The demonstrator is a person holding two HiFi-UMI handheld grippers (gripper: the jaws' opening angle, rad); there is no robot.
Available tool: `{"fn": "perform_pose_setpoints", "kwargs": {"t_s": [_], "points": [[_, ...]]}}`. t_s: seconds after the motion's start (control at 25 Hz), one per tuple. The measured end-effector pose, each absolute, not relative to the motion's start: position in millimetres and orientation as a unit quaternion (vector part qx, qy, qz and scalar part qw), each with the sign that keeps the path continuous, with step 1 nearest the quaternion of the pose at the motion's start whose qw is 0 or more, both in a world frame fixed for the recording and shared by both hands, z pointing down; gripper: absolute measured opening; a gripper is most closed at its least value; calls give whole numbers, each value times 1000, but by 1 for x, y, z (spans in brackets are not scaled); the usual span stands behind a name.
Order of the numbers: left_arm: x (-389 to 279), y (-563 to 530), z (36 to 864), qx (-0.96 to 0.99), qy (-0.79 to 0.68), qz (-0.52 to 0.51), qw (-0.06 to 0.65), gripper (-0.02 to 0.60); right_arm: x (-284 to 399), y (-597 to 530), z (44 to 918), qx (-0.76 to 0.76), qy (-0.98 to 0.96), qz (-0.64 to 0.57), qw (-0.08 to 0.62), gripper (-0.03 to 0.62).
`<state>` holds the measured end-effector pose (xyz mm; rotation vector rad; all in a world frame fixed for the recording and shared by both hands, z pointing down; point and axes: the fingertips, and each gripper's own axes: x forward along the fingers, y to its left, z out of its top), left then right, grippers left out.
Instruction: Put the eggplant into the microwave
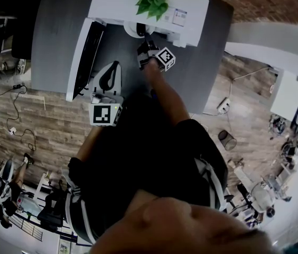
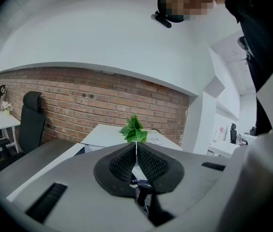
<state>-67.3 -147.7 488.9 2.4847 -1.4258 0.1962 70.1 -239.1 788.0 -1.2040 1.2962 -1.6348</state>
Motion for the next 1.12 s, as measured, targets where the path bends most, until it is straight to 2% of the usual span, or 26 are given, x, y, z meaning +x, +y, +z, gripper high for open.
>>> {"fn": "perform_pose_setpoints", "kwargs": {"t_s": [1.12], "points": [[-70, -154, 492, 858, -490, 68, 136, 43, 73, -267, 792, -478, 487, -630, 371, 38]]}}
